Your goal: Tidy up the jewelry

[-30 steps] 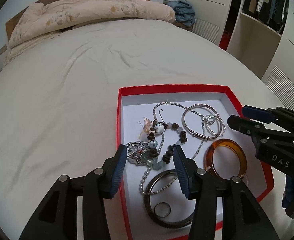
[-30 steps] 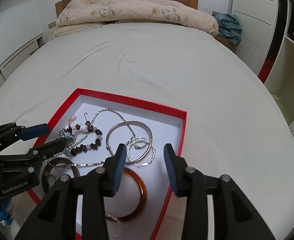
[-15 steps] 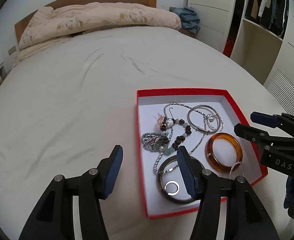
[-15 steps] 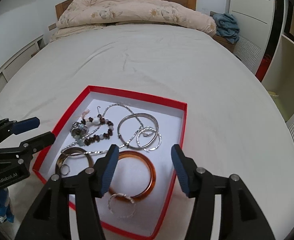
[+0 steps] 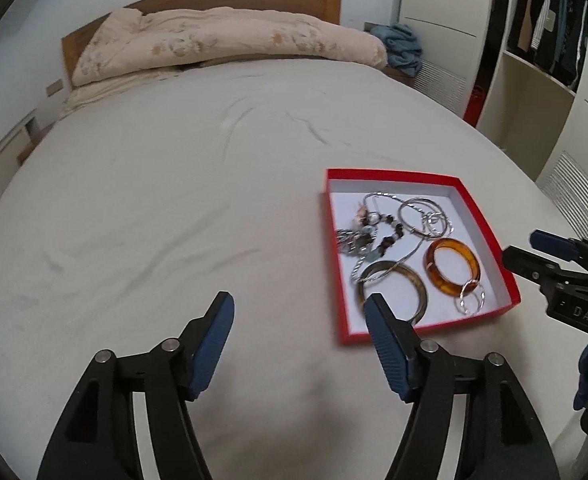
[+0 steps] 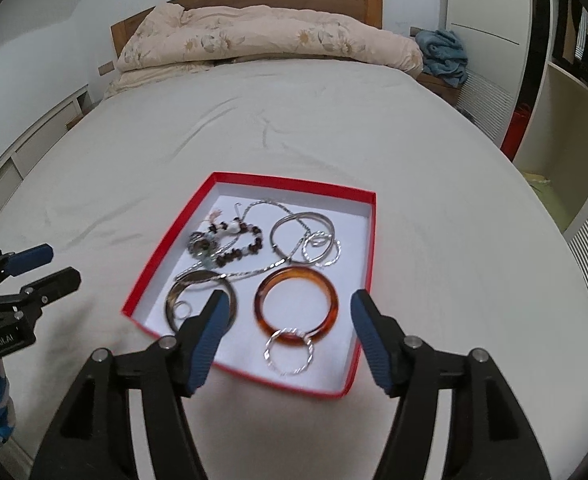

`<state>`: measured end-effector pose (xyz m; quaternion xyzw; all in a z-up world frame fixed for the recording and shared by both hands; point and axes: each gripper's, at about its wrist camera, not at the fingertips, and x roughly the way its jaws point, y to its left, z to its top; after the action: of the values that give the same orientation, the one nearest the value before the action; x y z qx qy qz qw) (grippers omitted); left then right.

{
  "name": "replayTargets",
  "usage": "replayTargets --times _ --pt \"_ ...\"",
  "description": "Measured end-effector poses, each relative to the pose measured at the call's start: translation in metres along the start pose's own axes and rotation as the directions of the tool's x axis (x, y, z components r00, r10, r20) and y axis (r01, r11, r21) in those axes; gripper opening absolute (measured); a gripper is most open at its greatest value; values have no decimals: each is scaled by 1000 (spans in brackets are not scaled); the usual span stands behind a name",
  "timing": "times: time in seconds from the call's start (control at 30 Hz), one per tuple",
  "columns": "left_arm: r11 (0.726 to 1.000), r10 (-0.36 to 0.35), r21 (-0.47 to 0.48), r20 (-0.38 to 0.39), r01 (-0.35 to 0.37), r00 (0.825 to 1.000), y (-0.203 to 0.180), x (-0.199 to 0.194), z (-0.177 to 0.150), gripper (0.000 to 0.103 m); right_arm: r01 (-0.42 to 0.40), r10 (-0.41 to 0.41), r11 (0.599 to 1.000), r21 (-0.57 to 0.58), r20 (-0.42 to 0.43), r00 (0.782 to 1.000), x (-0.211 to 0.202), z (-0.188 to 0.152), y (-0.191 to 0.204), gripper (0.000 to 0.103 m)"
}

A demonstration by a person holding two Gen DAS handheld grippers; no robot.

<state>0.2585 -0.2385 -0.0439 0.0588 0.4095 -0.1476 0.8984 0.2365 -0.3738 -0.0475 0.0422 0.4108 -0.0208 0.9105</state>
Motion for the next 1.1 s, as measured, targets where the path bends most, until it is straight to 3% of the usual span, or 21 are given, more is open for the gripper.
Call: replayTargets --times 0.23,0.73,1.1 --pt "998 58 -21 21 -57 998 27 -44 -23 77 -16 16 1000 -11 5 1000 -33 -17 29 72" --pt "983 159 -95 47 -154 986 80 -150 -93 80 -38 41 998 -49 57 998 -108 -66 116 77" --pt "954 273 -158 111 -254 956 98 -229 -139 86 -44 50 996 -75 84 995 -162 -101 154 78"
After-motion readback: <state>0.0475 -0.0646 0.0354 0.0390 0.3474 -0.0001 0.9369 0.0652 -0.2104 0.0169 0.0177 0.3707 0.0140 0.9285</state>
